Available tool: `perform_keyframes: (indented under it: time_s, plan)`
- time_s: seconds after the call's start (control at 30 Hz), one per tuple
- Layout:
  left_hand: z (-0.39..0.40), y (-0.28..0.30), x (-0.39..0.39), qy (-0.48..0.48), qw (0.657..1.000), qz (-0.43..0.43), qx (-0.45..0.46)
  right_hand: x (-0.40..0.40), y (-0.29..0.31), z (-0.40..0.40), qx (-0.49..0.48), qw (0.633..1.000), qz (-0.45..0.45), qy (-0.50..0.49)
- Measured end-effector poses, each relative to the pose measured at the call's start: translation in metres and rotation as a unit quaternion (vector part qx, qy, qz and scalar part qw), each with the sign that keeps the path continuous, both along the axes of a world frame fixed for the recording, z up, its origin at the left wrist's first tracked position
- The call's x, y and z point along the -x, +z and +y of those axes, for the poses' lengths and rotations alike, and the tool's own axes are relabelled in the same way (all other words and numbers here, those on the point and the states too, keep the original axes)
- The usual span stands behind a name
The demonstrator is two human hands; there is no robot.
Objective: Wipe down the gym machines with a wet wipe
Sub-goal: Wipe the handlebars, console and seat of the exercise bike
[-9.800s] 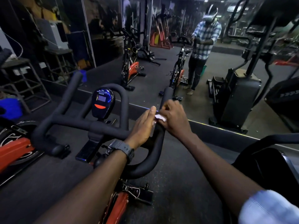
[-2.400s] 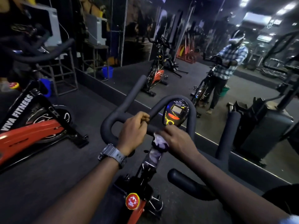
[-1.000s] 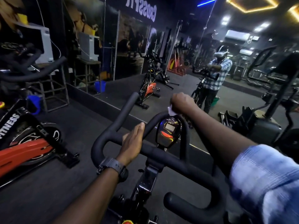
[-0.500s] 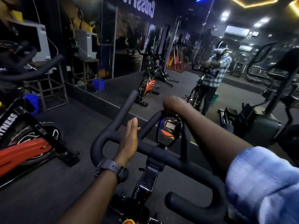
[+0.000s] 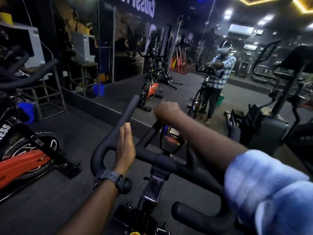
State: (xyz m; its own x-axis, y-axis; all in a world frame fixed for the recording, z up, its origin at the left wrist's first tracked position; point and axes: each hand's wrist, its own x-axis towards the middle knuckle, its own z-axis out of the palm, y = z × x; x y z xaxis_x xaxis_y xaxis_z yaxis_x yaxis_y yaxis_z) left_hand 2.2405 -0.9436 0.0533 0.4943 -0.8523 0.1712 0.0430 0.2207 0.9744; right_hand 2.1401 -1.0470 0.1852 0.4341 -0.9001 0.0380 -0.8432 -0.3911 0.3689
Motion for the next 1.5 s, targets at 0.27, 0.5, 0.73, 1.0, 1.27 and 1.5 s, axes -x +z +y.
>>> perform_keyframes:
  time_s: [0.27, 0.5, 0.73, 1.0, 1.27, 1.5]
  plan:
    - [-0.002, -0.003, 0.004, -0.050, 0.998, -0.035, 0.016, 0.119, -0.021, -0.062, -0.039, 0.992, -0.113, -0.040]
    - [-0.012, -0.012, 0.004, -0.052, 0.998, -0.045, 0.016, 0.149, -0.043, -0.045, -0.020, 0.987, -0.130, 0.094]
    - [-0.013, -0.013, 0.002, -0.050, 0.997, -0.049, 0.018, 0.138, -0.021, -0.019, -0.059, 0.954, -0.135, 0.261]
    - [-0.010, -0.013, 0.003, -0.046, 0.998, -0.052, -0.007, 0.179, -0.054, 0.003, -0.119, 0.945, -0.207, 0.223]
    - [-0.011, -0.013, 0.004, -0.044, 0.997, -0.058, -0.013, 0.150, -0.076, 0.000, 0.022, 0.914, -0.370, 0.168]
    - [-0.012, -0.012, 0.004, -0.047, 0.998, -0.044, -0.013, 0.191, -0.124, 0.076, 0.077, 0.867, -0.447, 0.205]
